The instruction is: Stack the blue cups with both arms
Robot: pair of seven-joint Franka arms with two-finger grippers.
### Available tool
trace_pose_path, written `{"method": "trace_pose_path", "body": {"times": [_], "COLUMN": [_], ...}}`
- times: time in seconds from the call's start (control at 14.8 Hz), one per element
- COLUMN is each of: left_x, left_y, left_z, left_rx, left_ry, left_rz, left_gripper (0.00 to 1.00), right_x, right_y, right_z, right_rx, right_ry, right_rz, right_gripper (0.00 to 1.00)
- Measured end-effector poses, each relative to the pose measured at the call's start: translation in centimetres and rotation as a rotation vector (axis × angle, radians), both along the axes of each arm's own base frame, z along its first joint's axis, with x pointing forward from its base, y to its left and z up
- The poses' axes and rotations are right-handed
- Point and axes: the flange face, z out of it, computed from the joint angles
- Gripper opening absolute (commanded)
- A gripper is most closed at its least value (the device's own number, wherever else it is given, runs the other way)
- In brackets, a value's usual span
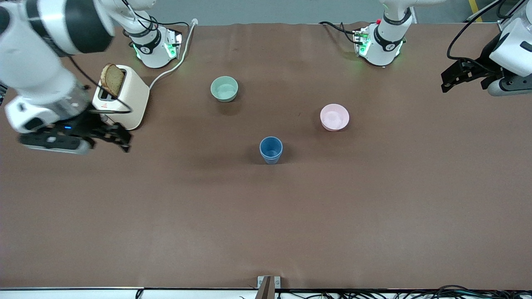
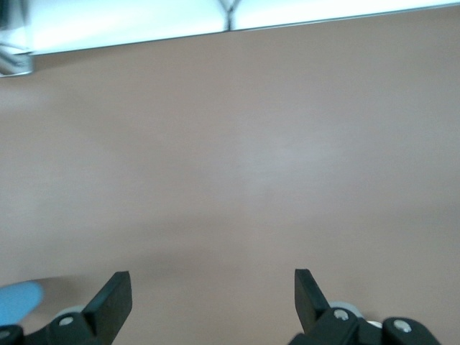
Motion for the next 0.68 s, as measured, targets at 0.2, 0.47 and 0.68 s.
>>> {"method": "trace_pose_path", "body": {"times": [0.2, 0.47, 0.68], "left_x": [0.0, 0.1, 0.2], "left_y": [0.1, 0.1, 0.1], "left_z": [0.0, 0.4, 0.5], "left_rx": [0.000, -0.002, -0.003], "left_ry": [-0.001, -0.012, -0.015], "left_rz": [0.001, 0.001, -0.001], "left_gripper": [1.00, 1.00, 1.00], "right_x": [-1.4, -3.6, -4.8], "right_y": [-6.1, -11.7, -14.0], "right_z": [2.2, 5.3, 8.0], "right_rx": [-0.016, -0.022, -0.013], "right_ry": [0.035, 0.068, 0.094], "right_rz": [0.010, 0.073, 0.090], "right_gripper": [1.00, 1.00, 1.00]}}
